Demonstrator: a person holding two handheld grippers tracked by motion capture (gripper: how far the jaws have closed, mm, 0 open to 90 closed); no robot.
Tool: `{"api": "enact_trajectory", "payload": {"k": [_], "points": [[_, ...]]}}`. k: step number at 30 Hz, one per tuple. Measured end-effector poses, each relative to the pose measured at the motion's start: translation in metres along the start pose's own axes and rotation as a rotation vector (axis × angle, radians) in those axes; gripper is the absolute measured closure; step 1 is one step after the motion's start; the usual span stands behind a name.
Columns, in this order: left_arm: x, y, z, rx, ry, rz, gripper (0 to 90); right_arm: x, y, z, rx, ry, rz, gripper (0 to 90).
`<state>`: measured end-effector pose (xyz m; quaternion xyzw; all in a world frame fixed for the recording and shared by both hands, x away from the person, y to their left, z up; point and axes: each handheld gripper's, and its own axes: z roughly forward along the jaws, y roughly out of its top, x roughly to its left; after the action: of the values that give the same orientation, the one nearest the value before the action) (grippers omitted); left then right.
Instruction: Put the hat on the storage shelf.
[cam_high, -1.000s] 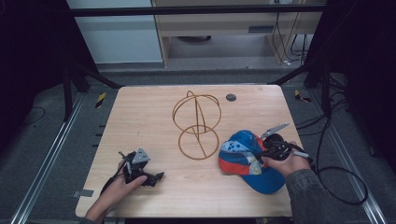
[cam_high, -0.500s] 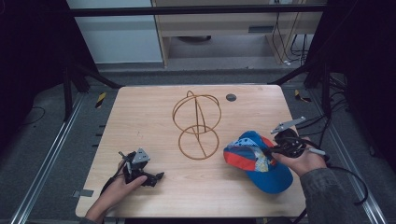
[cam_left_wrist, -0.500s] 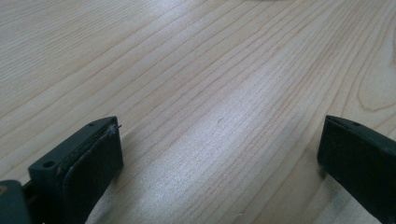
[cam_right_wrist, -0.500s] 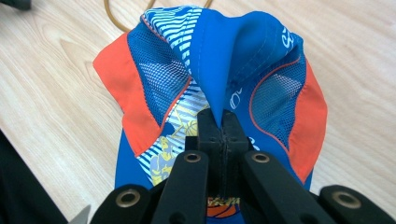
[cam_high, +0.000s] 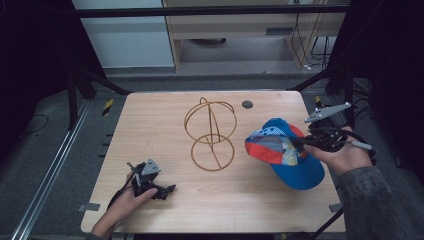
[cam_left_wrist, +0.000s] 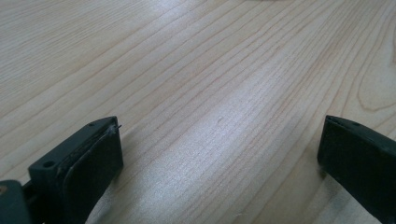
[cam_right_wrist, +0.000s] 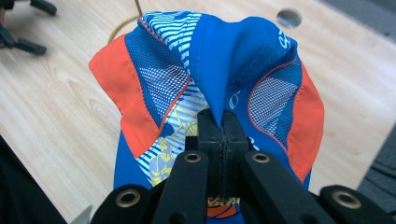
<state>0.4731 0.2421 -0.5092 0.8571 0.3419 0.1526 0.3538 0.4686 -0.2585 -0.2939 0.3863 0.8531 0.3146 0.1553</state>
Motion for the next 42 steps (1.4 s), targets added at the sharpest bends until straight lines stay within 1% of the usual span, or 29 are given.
{"api": "enact_trajectory", "payload": {"k": [1, 2, 3, 5, 6, 8, 10, 11, 12, 13, 14, 15, 16, 19, 20, 21, 22, 23, 24, 26, 29, 30, 31, 32, 34, 35, 38, 40, 42], "points": [[0.000, 0.000, 0.000, 0.000, 0.000, 0.000, 0.0, 0.000, 0.000, 0.000, 0.000, 0.000, 0.000, 90.0], [0.000, 0.000, 0.000, 0.000, 0.000, 0.000, 0.0, 0.000, 0.008, -0.009, -0.016, -0.010, -0.008, 90.0], [0.000, 0.000, 0.000, 0.001, 0.000, 0.002, 0.0, -0.001, 0.013, -0.014, -0.026, -0.015, -0.012, 90.0], [0.000, 0.000, 0.000, 0.000, 0.000, 0.000, 0.0, -0.001, 0.017, -0.018, -0.036, -0.017, -0.018, 90.0], [0.000, 0.000, 0.000, 0.000, 0.000, 0.000, 0.0, -0.003, 0.026, -0.025, -0.053, -0.021, -0.019, 90.0], [0.000, 0.000, 0.000, 0.001, 0.000, 0.000, 0.0, -0.004, 0.035, -0.031, -0.069, -0.023, -0.022, 90.0], [0.000, 0.000, 0.000, 0.003, 0.000, 0.000, 0.0, -0.004, 0.044, -0.036, -0.078, -0.030, -0.033, 89.9], [0.000, 0.000, 0.000, 0.003, 0.000, 0.000, 0.0, -0.004, 0.044, -0.036, -0.078, -0.030, -0.033, 89.9], [0.000, 0.000, 0.000, 0.003, -0.001, 0.000, 0.0, -0.004, 0.056, -0.039, -0.088, -0.034, -0.040, 90.0], [0.000, 0.000, 0.000, 0.003, 0.000, 0.000, 0.0, -0.004, 0.056, -0.039, -0.088, -0.034, -0.040, 90.0], [0.000, 0.000, 0.000, 0.004, 0.000, 0.002, 0.0, -0.003, 0.067, -0.040, -0.095, -0.036, -0.046, 90.0], [0.000, 0.000, 0.000, 0.003, -0.001, 0.000, 0.0, -0.003, 0.071, -0.040, -0.095, -0.036, -0.048, 89.9], [0.000, 0.000, 0.000, 0.003, -0.001, 0.000, 0.0, -0.003, 0.071, -0.040, -0.095, -0.036, -0.048, 89.9], [0.000, 0.000, 0.000, 0.003, -0.001, -0.001, 0.0, -0.002, 0.090, -0.041, -0.116, -0.041, -0.060, 90.0], [0.000, 0.000, 0.000, 0.003, -0.001, 0.000, 0.0, 0.000, 0.100, -0.042, -0.124, -0.043, -0.071, 89.9], [0.000, 0.000, 0.000, 0.005, 0.000, 0.002, 0.0, 0.000, 0.100, -0.042, -0.124, -0.043, -0.071, 89.9], [0.000, 0.000, 0.000, 0.003, -0.001, 0.000, 0.0, 0.002, 0.110, -0.043, -0.133, -0.039, -0.078, 90.0], [0.000, 0.000, 0.000, 0.003, -0.001, 0.000, 0.0, 0.002, 0.110, -0.043, -0.133, -0.039, -0.078, 90.0], [0.000, 0.000, 0.000, 0.003, -0.001, 0.000, 0.0, 0.006, 0.122, -0.043, -0.138, -0.034, -0.091, 89.9], [0.000, 0.000, 0.000, 0.003, -0.001, 0.000, 0.0, 0.007, 0.125, -0.042, -0.138, -0.031, -0.097, 90.0], [0.000, 0.000, 0.000, 0.003, -0.001, 0.000, 0.0, 0.013, 0.140, -0.040, -0.131, -0.028, -0.122, 89.9], [0.000, 0.000, 0.000, 0.003, -0.001, 0.000, 0.0, 0.016, 0.148, -0.039, -0.136, -0.027, -0.129, 89.9], [0.000, 0.000, 0.000, 0.003, -0.001, 0.000, 0.0, 0.016, 0.148, -0.039, -0.136, -0.027, -0.129, 89.9], [0.000, 0.000, 0.000, 0.004, -0.001, 0.001, 0.0, 0.019, 0.157, -0.039, -0.154, -0.026, -0.132, 90.0], [0.000, 0.000, 0.000, 0.003, -0.001, 0.000, 0.0, 0.020, 0.163, -0.037, -0.164, -0.025, -0.137, 89.9], [0.000, 0.000, 0.000, 0.005, -0.001, 0.002, 0.0, 0.020, 0.163, -0.037, -0.164, -0.025, -0.137, 89.9], [0.000, 0.000, 0.000, 0.003, -0.001, 0.000, 0.0, 0.025, 0.179, -0.030, -0.172, -0.016, -0.142, 89.9], [0.000, 0.000, 0.000, 0.003, -0.001, 0.001, 0.0, 0.026, 0.183, -0.027, -0.170, -0.017, -0.150, 89.9], [0.000, 0.000, 0.000, 0.003, -0.002, 0.000, 0.0, 0.028, 0.195, -0.018, -0.167, -0.016, -0.158, 90.0]]}}
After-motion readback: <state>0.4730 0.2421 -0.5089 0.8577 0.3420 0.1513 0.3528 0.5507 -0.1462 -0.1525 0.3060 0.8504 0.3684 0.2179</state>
